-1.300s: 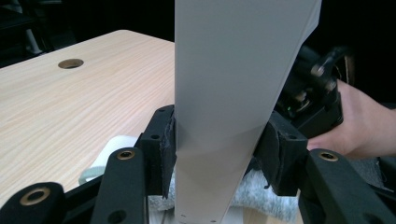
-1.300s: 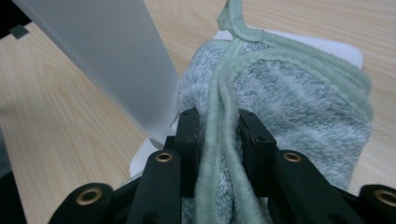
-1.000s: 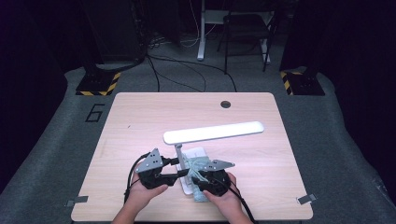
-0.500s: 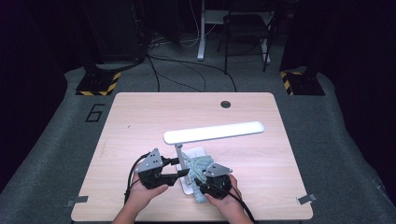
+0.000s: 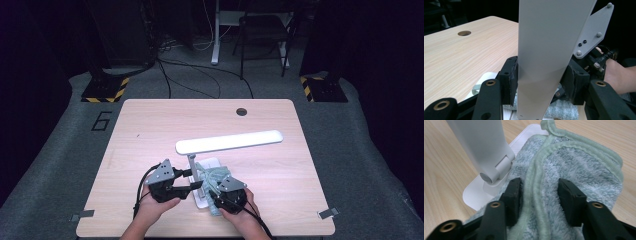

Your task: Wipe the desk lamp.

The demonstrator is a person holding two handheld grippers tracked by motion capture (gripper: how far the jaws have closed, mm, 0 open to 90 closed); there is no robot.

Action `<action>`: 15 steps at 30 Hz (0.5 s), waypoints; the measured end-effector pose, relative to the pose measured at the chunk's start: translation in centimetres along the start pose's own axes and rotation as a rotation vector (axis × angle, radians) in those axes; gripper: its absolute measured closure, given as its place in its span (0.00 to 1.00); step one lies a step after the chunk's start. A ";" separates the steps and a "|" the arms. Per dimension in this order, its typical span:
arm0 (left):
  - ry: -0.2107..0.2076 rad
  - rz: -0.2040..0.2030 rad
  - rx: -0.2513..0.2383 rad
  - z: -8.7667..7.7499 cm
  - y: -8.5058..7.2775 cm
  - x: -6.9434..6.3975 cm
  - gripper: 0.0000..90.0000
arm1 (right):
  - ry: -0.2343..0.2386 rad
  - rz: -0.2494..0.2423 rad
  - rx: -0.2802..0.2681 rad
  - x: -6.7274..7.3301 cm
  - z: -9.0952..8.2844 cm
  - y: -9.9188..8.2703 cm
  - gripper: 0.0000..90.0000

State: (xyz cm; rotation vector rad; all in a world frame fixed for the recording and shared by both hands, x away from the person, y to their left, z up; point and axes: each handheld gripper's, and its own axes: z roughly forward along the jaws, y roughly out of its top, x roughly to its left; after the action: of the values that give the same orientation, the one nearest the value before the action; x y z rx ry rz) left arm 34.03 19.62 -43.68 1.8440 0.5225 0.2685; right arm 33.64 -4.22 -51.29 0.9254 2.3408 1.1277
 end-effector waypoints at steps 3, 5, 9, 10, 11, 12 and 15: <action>-0.003 -0.003 0.002 -0.1 0.0 0.0 0.56 | 0.005 -0.004 0.007 -0.1 -0.1 0.1 0.75; 0.000 0.001 0.009 -0.2 0.1 0.0 0.56 | 0.019 0.014 0.013 -0.2 -0.1 0.3 0.81; 0.000 -0.006 0.023 -0.5 0.1 -0.1 0.55 | 0.053 0.078 0.008 -0.9 -0.5 0.6 0.85; 0.008 -0.011 0.019 -0.7 0.1 -0.1 0.54 | 0.065 0.117 -0.007 -1.2 -0.7 0.8 0.85; 0.004 -0.012 0.013 -0.9 0.2 -0.1 0.54 | 0.082 0.143 -0.018 -1.3 -0.9 1.0 0.85; -0.002 -0.013 0.020 -1.2 0.3 -0.1 0.54 | 0.096 0.158 -0.030 -1.5 -1.1 1.2 0.85; 0.005 -0.008 0.023 -1.7 0.5 -0.3 0.55 | 0.141 0.200 -0.059 -1.7 -2.1 2.2 0.85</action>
State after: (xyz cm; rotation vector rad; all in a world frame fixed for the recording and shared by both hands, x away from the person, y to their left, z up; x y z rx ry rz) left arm 33.15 20.80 -42.64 1.8636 0.5378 0.2630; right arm 34.51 -5.55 -48.16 1.1118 2.3511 1.3738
